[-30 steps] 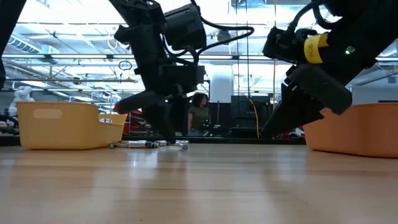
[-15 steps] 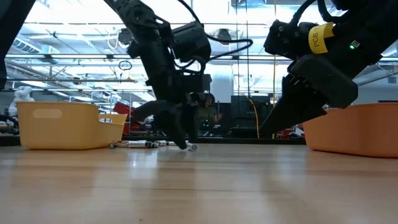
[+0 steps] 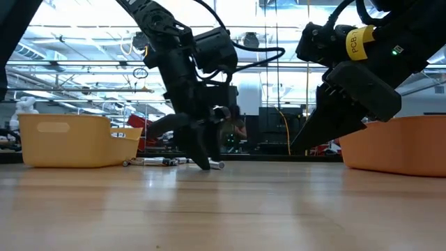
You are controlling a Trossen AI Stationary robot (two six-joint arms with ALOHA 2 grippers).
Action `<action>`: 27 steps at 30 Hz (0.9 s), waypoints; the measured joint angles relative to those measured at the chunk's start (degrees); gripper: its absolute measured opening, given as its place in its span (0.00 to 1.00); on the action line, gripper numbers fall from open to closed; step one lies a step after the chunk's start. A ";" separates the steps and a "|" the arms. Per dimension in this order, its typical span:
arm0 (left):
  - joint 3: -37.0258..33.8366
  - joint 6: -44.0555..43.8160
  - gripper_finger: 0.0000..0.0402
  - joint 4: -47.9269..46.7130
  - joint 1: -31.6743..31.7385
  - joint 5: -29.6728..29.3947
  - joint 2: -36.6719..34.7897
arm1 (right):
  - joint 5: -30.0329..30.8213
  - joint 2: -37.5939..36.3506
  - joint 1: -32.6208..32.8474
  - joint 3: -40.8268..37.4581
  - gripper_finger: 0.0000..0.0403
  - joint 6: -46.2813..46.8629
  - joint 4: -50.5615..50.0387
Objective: Sort batteries
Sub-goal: Put the silver battery into the yellow bin
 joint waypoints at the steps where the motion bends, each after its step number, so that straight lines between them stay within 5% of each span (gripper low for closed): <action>1: -0.03 -0.75 0.46 -0.16 -0.02 0.32 0.02 | 0.00 0.00 0.00 0.00 0.38 0.00 0.02; 11: -0.11 -6.75 0.12 -0.83 -0.04 1.14 0.10 | 0.00 0.00 -0.11 0.00 0.38 -1.01 0.10; 27: 3.32 -22.05 0.11 -8.76 -0.82 -4.27 -8.01 | 0.02 0.00 -0.87 0.02 0.38 -3.65 -1.01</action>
